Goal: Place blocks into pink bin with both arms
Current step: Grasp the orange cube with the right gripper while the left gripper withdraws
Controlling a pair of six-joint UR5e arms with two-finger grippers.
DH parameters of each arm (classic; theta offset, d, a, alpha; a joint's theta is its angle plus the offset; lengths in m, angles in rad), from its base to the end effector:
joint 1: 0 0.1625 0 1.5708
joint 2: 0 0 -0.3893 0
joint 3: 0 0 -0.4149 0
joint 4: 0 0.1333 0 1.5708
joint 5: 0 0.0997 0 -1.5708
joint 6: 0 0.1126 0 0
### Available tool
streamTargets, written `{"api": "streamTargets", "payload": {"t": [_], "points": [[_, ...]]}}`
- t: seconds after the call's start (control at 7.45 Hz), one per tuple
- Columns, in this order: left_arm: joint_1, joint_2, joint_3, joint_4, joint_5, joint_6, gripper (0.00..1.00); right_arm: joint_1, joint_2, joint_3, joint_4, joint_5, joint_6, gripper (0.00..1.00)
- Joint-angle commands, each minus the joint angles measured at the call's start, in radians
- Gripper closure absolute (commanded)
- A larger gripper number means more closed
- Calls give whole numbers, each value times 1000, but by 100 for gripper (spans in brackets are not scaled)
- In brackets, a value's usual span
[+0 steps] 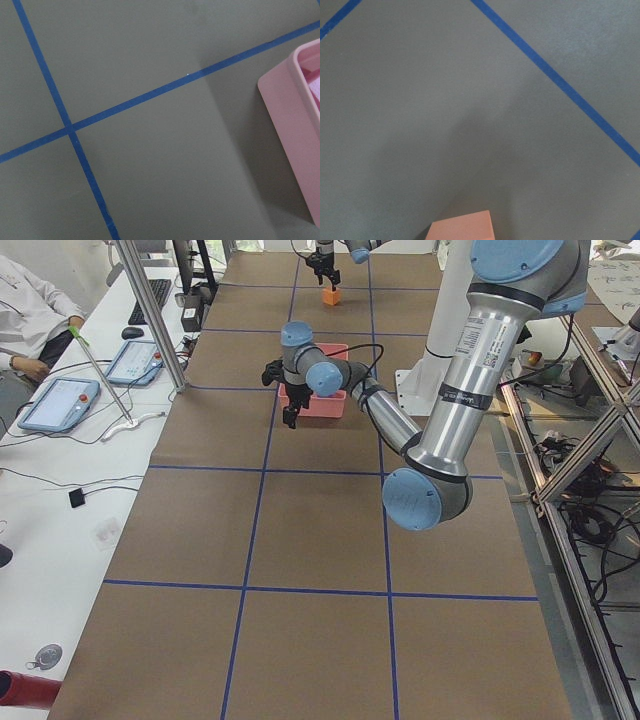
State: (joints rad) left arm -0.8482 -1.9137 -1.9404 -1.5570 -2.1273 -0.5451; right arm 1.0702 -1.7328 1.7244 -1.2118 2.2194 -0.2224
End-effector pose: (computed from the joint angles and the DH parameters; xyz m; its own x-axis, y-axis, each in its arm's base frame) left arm 0.3300 -0.4859 0.2670 0.6150 0.4003 -0.6793 -0.2193 0.9144 0.3403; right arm -0.1714 -0.4494 0.6002 0.4854 -0.7323 0.4776 0.5719 0.6791 0.4601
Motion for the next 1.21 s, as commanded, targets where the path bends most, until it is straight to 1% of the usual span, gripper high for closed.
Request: {"api": "streamTargets", "payload": {"t": [0.0,0.13,0.27,0.4,0.54,0.67,0.8,0.94,1.07], "points": [[0,1,0,0,0,-4,0,-39,4,-54,0,-32,0,1],[0,1,1,0,0,-6,0,-45,4,-60,0,-40,1,10],[0,1,1,0,0,-7,0,-45,13,-60,0,-40,12,66],[0,1,5,0,0,-7,0,-45,21,-46,0,-34,61,100],[0,1,5,0,0,-9,0,-45,59,-22,-3,-26,166,100],[0,1,6,0,0,-10,0,-45,109,4,-14,-6,324,100],[0,1,5,0,0,-10,0,-44,163,24,-15,49,477,100],[3,1,5,0,0,-33,0,-44,212,56,-17,71,623,100],[11,-1,3,-2,1,-76,0,-49,282,85,-46,81,806,100]]}}
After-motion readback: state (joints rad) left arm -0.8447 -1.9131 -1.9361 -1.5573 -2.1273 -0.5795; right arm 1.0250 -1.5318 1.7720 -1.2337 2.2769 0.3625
